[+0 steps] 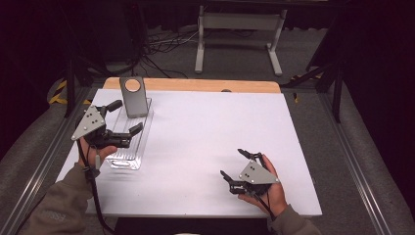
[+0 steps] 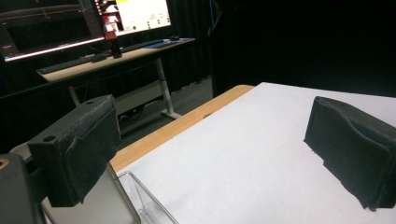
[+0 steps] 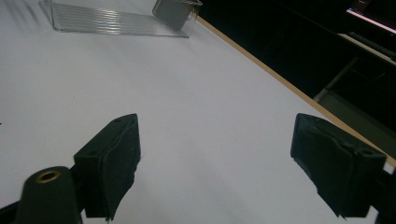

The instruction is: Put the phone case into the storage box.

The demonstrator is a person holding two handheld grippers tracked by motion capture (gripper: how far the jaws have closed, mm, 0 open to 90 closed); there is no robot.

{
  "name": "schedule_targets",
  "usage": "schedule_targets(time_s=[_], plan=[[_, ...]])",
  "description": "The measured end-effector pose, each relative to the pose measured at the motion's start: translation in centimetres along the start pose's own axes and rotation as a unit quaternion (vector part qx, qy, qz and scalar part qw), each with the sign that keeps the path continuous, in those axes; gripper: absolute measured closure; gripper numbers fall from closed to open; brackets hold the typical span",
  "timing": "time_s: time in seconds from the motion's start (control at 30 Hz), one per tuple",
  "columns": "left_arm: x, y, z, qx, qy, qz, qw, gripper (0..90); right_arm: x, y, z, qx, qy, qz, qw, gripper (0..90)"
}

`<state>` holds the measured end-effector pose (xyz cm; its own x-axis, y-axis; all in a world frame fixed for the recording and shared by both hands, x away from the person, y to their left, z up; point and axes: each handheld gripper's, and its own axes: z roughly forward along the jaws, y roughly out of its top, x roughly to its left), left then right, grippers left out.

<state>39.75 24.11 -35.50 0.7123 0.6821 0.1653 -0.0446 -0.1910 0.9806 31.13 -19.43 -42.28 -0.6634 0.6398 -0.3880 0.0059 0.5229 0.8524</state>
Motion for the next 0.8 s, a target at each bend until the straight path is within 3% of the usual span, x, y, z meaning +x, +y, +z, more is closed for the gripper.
schedule_targets(time_s=[0.8], plan=[[-1.6,-0.1,-1.0,-0.006,-0.018,0.005,0.9998,4.1,-0.1,0.2,-0.2,-0.008,-0.002,0.004,1.0,16.9]])
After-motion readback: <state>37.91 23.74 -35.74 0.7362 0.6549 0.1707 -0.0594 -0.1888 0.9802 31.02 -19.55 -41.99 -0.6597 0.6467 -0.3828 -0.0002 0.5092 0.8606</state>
